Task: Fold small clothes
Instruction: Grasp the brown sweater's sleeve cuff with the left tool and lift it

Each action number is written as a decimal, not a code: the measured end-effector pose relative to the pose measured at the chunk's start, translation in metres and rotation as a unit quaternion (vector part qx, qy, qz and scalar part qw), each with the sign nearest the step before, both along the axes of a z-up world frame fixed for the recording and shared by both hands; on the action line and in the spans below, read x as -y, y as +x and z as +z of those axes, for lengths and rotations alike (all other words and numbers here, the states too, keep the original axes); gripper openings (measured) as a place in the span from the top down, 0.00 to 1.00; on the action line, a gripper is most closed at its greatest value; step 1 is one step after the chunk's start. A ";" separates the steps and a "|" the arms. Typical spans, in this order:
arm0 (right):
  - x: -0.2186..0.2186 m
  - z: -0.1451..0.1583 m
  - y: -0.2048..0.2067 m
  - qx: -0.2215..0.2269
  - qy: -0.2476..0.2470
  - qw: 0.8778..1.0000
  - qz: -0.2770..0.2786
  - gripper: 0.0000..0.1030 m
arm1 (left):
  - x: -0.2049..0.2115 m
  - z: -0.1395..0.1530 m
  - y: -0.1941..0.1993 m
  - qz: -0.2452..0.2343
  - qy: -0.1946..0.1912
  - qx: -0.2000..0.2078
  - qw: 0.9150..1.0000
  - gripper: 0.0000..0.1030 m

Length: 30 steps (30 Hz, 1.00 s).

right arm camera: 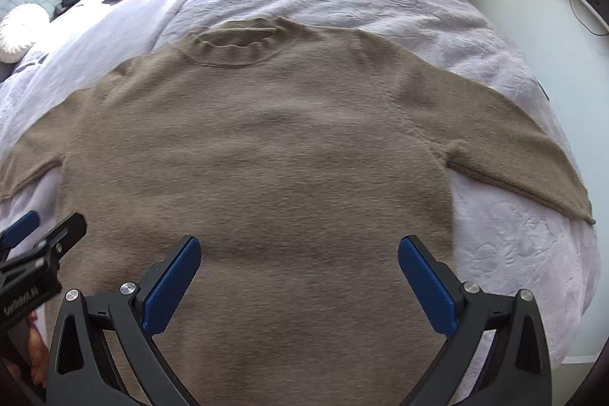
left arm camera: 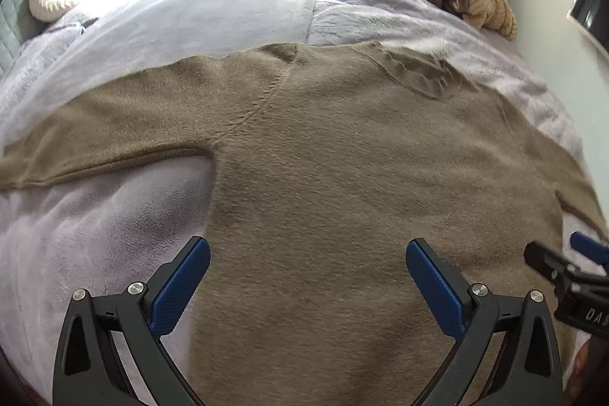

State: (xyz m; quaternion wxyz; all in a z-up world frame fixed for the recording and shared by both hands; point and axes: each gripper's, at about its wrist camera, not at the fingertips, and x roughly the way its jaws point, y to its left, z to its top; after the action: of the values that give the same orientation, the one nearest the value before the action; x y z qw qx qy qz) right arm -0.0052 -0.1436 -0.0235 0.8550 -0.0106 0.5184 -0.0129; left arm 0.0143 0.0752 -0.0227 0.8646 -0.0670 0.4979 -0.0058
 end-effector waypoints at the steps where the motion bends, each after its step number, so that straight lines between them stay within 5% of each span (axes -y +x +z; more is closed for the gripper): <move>1: -0.006 0.000 -0.002 0.001 0.002 1.000 0.007 0.00 | -0.010 -0.001 0.000 0.002 -0.012 0.005 1.000 0.00; 8: -0.054 -0.002 -0.011 0.001 0.017 0.998 0.056 0.00 | -0.131 -0.002 -0.007 0.089 -0.050 0.049 0.994 0.00; 13: -0.094 -0.005 -0.015 -0.007 0.025 0.996 0.088 0.00 | -0.237 -0.027 -0.013 0.204 -0.110 0.050 0.971 0.00; 17: -0.116 -0.003 -0.016 -0.010 0.027 0.994 0.107 0.00 | -0.295 -0.048 -0.009 0.270 -0.181 0.059 0.944 0.00; 20: -0.127 0.001 -0.018 -0.009 0.029 0.993 0.114 0.00 | -0.309 -0.052 -0.001 0.290 -0.168 0.077 0.939 0.03; 22: -0.130 0.001 -0.018 -0.009 0.032 0.993 0.115 0.00 | -0.312 -0.054 0.000 0.304 -0.157 0.085 0.936 0.31; 24: -0.130 0.001 -0.019 -0.010 0.035 0.993 0.114 0.00 | -0.324 -0.059 -0.003 0.313 -0.169 0.094 0.930 0.78; 25: -0.129 0.000 -0.018 -0.012 0.038 0.993 0.115 0.00 | -0.329 -0.061 -0.003 0.310 -0.193 0.105 0.925 0.87; 27: -0.127 -0.001 -0.019 -0.016 0.046 0.992 0.115 0.00 | -0.338 -0.062 -0.009 0.293 -0.246 0.136 0.914 0.93; 30: -0.121 -0.001 -0.020 -0.013 0.058 0.992 0.114 0.00 | -0.333 -0.046 -0.018 0.249 -0.226 0.171 0.926 0.93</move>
State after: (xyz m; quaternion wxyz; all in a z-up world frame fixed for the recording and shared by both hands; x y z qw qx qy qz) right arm -0.0255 -0.0229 -0.0246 0.8434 -0.0201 0.5246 0.1145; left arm -0.0035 0.4086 -0.0691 0.8722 -0.3806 0.2949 0.0860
